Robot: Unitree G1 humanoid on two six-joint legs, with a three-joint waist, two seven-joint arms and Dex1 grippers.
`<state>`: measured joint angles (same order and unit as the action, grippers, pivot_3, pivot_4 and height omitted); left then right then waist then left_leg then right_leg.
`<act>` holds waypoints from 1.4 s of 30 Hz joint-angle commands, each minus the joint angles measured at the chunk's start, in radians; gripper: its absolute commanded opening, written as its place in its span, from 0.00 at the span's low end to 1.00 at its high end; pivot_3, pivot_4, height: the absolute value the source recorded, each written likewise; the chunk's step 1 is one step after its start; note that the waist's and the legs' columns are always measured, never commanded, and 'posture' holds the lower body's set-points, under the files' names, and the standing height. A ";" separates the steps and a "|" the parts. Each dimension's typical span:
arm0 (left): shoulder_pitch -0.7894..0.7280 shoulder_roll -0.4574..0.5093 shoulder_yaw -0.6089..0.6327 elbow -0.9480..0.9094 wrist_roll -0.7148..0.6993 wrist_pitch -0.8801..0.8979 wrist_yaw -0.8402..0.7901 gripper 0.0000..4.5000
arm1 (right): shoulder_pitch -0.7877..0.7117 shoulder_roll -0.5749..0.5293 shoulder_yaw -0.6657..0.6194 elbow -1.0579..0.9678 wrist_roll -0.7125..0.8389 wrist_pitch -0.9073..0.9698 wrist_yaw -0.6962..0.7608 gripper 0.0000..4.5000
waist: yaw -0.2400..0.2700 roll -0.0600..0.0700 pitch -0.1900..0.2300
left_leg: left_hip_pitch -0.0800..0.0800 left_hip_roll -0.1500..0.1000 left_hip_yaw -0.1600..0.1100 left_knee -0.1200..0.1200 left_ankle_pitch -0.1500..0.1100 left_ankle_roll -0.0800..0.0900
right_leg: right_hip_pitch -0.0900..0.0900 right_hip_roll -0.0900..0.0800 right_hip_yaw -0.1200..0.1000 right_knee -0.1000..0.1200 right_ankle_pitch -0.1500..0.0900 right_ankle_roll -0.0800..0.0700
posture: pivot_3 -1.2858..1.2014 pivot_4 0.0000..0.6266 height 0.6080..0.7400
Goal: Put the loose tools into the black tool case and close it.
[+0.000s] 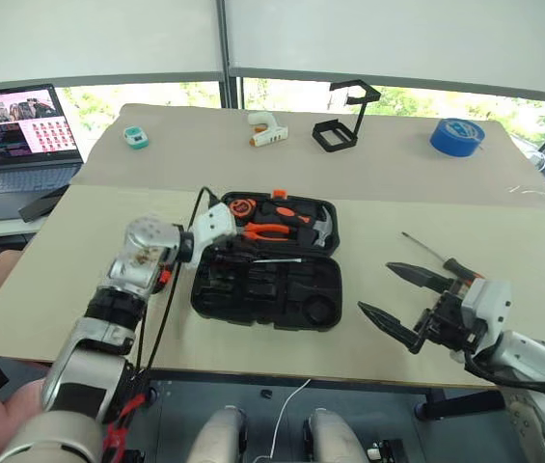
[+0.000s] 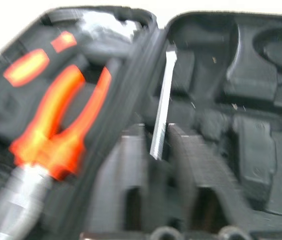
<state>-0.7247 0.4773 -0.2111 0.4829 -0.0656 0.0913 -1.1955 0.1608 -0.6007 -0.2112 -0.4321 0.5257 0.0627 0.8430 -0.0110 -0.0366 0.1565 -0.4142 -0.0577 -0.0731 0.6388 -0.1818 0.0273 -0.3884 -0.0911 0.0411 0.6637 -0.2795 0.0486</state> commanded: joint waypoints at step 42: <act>0.766 0.223 0.440 -0.775 -0.574 0.104 -0.029 0.98 | 0.136 -0.151 -0.510 0.731 -0.040 -0.270 0.114 1.00 | -0.001 0.019 -0.006 | 0.009 0.006 0.015 -0.010 -0.003 0.001 | 0.005 -0.018 0.004 -0.009 -0.002 -0.004 | 0.52 0.24 1.00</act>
<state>0.0702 0.7090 0.2367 -0.2286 -0.5820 0.1594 -1.2587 0.3312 -0.7115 -0.7338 0.3017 0.4592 -0.2417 0.9362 -0.0118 -0.0177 0.1509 -0.4050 -0.0520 -0.0570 0.6295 -0.1841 0.0286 -0.3830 -0.1070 0.0443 0.6552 -0.2811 0.0464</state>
